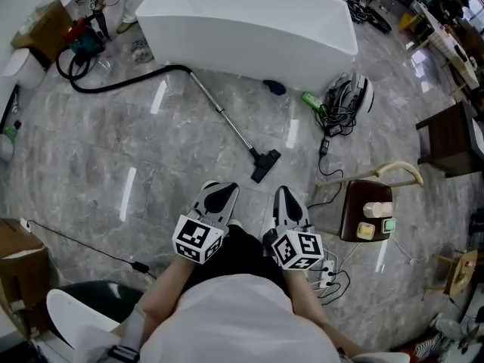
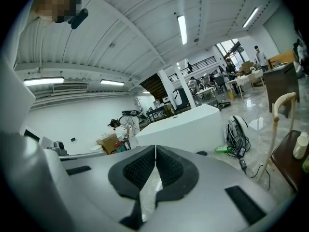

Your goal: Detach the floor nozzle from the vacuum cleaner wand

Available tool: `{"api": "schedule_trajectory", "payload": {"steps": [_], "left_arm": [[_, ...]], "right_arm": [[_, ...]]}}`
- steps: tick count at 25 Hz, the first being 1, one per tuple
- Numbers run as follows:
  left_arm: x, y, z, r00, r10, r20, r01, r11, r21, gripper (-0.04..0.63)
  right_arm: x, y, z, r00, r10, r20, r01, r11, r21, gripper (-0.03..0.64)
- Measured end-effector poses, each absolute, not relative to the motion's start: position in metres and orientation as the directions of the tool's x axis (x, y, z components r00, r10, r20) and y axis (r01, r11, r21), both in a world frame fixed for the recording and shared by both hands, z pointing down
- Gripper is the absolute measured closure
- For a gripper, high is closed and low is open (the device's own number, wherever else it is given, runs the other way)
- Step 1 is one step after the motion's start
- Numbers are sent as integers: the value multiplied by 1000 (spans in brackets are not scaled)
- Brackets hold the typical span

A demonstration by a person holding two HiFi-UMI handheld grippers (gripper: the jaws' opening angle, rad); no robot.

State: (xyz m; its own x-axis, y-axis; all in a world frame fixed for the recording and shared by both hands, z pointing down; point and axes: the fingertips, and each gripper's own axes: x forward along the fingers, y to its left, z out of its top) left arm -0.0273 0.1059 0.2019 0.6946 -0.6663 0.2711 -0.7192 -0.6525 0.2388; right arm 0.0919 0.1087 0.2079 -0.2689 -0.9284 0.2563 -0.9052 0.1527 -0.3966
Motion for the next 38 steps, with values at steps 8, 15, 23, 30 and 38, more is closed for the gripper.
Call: {"api": "schedule_trajectory", "payload": {"steps": [8,15,23,30,38], "left_arm": [[-30,56,207,708,-641,295,-704,-669,236,584],[-33,-14,198,738,-610,289,-671,-710,212,584],[-39,-84,195,774,-557,301,-624,-753,208,584],[-35,-121,198,815,-496,298,-564,-797,217,584],[-35,-154,199,852,-441,281,-505,-834,224,584]], "right_arm": [[96,68,210,-232,-936,266,-912,114,-395,600],[96,6,207,-185,-949,256,-913,70,-401,600],[87,-56,206,-132,-958,255,-912,17,-409,600],[87,-83,212,-67,-961,269,-913,-50,-406,600],[79,-110,213,-22,-962,272,-918,-88,-387,600]]}}
